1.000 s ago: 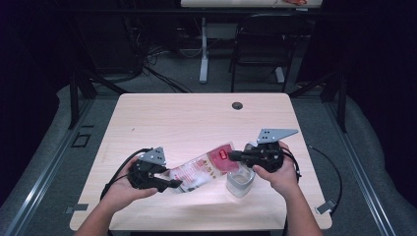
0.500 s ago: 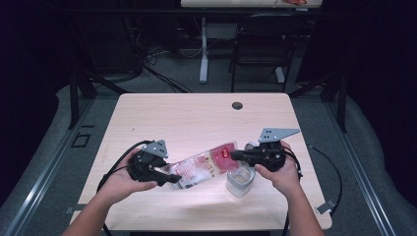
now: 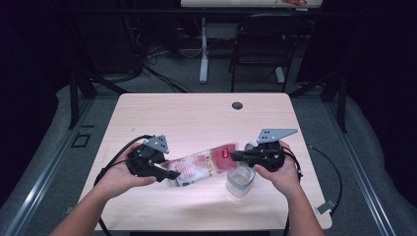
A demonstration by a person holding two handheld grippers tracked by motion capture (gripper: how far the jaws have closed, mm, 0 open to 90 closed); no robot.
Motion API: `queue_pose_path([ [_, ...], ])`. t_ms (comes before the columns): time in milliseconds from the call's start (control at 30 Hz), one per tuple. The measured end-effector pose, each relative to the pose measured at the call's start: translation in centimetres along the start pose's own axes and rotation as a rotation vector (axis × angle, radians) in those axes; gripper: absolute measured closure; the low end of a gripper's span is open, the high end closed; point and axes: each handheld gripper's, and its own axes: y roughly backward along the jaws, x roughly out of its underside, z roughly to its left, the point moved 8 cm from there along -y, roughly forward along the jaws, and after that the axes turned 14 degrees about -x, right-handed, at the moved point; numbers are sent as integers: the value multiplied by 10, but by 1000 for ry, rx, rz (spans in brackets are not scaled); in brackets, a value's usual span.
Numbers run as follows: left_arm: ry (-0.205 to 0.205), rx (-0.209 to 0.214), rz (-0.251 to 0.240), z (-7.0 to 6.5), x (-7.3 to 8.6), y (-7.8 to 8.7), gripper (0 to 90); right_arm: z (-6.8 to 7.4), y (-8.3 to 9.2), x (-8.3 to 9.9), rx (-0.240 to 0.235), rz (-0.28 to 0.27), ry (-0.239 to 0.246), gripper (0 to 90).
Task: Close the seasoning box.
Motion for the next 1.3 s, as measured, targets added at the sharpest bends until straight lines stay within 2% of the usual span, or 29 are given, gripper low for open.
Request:
queue_pose_path([
  [300, -1, -3, 4, -1, -5, 2, 646, -2, 5, -2, 10, -29, -7, 827],
  [467, -2, 6, 4, -2, -8, 4, 651, 2, 13, -10, 5, -86, 0, 786],
  [633, -2, 7, -3, -2, -11, 6, 652, 6, 18, -15, 30, -91, 25, 842],
  [833, -1, 6, -1, -2, -16, 6, 654, 5, 20, -13, 35, -76, 23, 889],
  [1067, 2, 12, -8, -1, -22, 9, 658, 3, 24, -10, 41, -60, 26, 899],
  [1300, 0, 21, -7, 0, -28, 11, 664, 2, 27, -11, 47, -67, 14, 900],
])
